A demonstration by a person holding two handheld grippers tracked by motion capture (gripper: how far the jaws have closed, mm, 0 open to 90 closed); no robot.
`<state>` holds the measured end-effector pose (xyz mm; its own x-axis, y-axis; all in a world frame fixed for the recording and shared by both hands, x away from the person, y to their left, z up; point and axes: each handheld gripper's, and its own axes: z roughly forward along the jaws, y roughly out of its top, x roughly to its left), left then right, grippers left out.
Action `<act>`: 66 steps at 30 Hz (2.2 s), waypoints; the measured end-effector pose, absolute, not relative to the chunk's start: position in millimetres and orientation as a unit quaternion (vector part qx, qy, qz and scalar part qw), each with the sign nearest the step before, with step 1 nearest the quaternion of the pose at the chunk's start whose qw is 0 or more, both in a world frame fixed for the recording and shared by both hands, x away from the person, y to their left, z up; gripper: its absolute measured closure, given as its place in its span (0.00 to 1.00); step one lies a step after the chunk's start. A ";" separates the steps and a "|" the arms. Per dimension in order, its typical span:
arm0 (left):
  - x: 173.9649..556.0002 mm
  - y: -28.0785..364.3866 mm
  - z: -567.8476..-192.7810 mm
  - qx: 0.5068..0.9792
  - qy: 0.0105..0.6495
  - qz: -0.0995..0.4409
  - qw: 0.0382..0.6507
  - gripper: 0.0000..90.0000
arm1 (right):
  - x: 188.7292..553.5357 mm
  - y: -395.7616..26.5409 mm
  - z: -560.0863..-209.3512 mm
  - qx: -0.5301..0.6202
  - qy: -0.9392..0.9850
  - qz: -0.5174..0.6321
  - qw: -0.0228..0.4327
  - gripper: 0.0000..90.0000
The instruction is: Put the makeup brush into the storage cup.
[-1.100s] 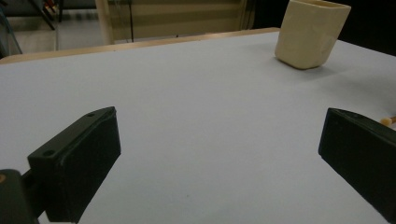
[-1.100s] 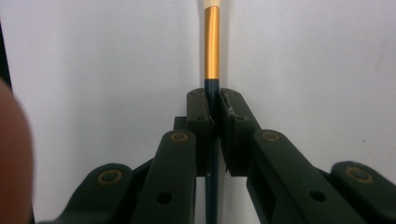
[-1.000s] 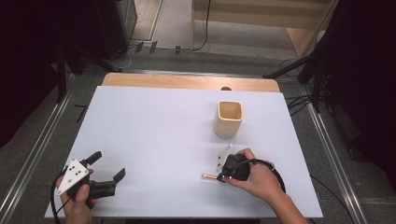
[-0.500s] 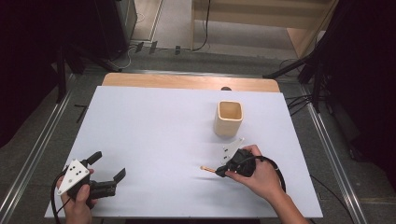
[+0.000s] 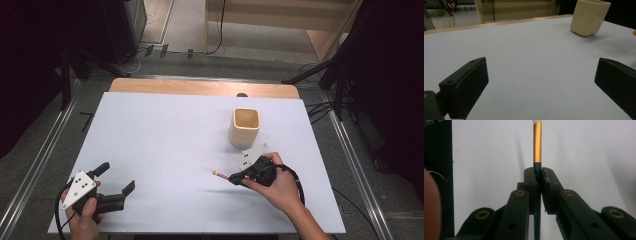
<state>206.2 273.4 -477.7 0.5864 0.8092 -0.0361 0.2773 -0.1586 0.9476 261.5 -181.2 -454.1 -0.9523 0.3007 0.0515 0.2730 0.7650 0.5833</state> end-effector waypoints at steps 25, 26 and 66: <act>206.7 273.2 -477.7 0.718 0.379 0.251 0.527 0.00 | 266.9 -193.8 -442.5 0.187 0.888 0.419 0.031 0.94; 206.6 273.4 -477.8 0.718 0.378 0.251 0.527 0.00 | 266.9 -195.6 -441.1 0.194 0.881 0.431 0.033 0.94; 207.2 273.8 -478.3 0.719 0.380 0.249 0.527 0.00 | 274.3 -221.2 -427.2 0.278 0.769 0.569 0.088 0.94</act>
<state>207.2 273.8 -478.3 0.5871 0.8085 -0.0417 0.2833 -0.1569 0.9461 274.3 -221.2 -427.2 -0.8300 0.5277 0.1808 0.3277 0.1988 0.9236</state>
